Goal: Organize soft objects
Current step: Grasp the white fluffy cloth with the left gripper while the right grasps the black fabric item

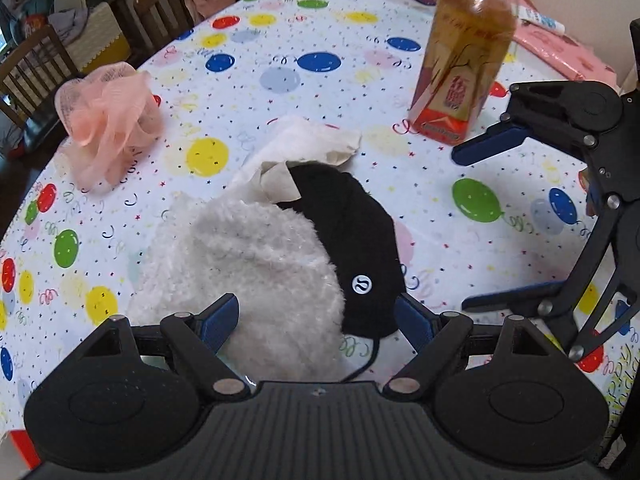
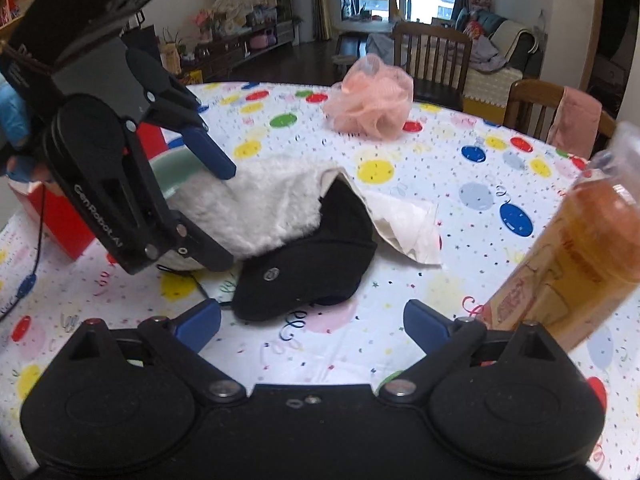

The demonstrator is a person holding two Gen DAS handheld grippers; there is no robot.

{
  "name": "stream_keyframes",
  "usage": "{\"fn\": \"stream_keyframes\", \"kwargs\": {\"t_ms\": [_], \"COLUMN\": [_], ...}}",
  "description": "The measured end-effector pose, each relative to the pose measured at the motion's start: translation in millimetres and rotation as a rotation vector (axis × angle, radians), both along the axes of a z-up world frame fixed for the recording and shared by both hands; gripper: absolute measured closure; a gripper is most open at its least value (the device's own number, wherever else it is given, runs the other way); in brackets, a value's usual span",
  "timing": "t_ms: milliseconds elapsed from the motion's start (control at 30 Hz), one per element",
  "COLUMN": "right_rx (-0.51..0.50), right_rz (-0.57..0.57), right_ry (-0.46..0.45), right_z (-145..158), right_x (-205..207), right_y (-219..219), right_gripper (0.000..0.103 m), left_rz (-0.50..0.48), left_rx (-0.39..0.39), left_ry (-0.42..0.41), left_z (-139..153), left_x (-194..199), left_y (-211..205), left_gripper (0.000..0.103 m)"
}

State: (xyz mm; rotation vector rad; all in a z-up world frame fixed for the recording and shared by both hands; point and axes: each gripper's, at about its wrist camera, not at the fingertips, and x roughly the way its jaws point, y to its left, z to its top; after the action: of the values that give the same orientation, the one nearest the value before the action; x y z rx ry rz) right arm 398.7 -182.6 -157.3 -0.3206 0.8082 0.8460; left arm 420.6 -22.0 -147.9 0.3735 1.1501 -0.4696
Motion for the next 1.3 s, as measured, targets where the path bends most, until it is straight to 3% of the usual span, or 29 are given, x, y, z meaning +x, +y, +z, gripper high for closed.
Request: {"fn": "stream_keyframes", "kwargs": {"t_ms": [333, 833, 933, 1133, 1300], "right_rx": [-0.001, -0.012, -0.018, -0.036, -0.028], "right_rz": [0.051, 0.048, 0.03, -0.023, -0.064], "right_ry": [-0.013, 0.012, 0.015, -0.003, 0.02], "right_z": [-23.4, -48.1, -50.6, -48.7, -44.4], "right_x": [28.3, 49.7, 52.4, 55.1, 57.4], "right_y": [23.8, 48.1, 48.6, 44.9, 37.4], "right_gripper": [0.009, 0.011, 0.018, 0.046, 0.069], "left_rz": [0.019, 0.185, 0.195, 0.227, 0.261], "left_rx": [0.047, -0.063, -0.054, -0.029, -0.035], "left_ry": [0.035, 0.129, 0.123, 0.097, 0.071], "left_z": [-26.0, -47.8, -48.9, -46.4, -39.2], "left_x": [26.1, 53.1, 53.6, 55.5, 55.9], "left_y": [2.1, 17.8, 17.8, 22.7, 27.7], "left_gripper": [0.02, 0.045, 0.061, 0.082, 0.086]}}
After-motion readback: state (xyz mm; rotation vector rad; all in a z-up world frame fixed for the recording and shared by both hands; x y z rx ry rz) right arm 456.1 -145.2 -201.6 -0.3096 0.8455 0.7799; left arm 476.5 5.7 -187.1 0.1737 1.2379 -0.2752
